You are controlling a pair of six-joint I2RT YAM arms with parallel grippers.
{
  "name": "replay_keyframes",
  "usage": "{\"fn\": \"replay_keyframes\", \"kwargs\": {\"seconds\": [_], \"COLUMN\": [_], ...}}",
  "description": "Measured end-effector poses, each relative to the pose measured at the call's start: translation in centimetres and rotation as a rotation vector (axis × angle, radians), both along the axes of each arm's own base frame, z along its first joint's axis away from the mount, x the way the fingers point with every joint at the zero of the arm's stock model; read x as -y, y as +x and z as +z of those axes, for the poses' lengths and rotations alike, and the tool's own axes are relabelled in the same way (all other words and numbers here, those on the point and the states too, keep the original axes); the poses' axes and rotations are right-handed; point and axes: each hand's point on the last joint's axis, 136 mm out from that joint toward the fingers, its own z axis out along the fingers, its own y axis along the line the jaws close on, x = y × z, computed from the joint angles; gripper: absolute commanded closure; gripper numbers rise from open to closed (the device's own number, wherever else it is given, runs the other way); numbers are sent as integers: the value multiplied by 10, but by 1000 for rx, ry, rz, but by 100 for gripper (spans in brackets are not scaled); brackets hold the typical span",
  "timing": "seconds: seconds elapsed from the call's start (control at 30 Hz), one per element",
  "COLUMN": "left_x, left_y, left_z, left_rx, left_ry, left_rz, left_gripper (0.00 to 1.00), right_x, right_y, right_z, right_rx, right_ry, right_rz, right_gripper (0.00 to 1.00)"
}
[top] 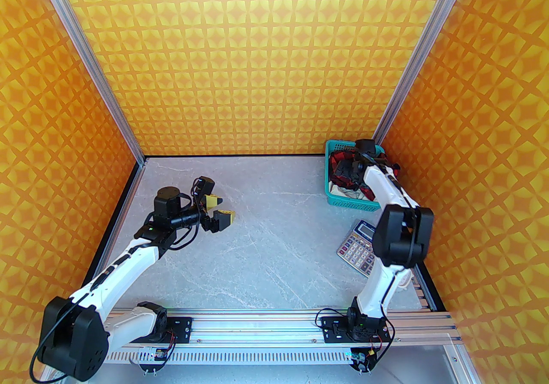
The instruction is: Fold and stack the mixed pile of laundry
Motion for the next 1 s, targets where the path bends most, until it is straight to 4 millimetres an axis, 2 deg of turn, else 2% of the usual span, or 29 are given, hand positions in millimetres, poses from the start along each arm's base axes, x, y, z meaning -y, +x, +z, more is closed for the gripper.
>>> {"fn": "replay_keyframes", "kwargs": {"seconds": [0.13, 0.17, 0.3, 0.33, 0.43, 0.5, 0.7, 0.8, 0.93, 1.0], "left_x": [1, 1, 2, 3, 3, 4, 4, 4, 2, 0], "left_y": [2, 3, 5, 6, 8, 10, 12, 11, 3, -4], "left_z": [-6, -6, -5, -4, -4, -2, 5, 8, 28, 44], "left_rx": [-17, -19, -23, -23, -34, -35, -39, -41, 6, 40], "left_ry": [2, 1, -15, -18, -31, -40, -73, -84, -101, -110], "left_rz": [-3, -2, 1, 2, 7, 11, 21, 25, 23, 22], "left_gripper": [6, 6, 9, 10, 11, 11, 13, 13, 13, 13], "right_x": [2, 3, 1, -1, -21, -42, -141, -183, -235, -257], "right_y": [7, 7, 7, 3, -23, -39, -88, -119, -153, -163], "right_z": [-9, -9, -2, -2, 19, 43, 173, 227, 271, 284], "right_rx": [-10, -9, 41, 49, 109, 170, 515, 659, 751, 758], "right_ry": [-16, -21, -24, -22, -21, -22, 7, 44, 102, 127], "right_rz": [14, 21, 40, 45, 87, 133, 380, 507, 676, 741], "right_gripper": [91, 99, 100, 100, 100, 100, 100, 100, 100, 100]}}
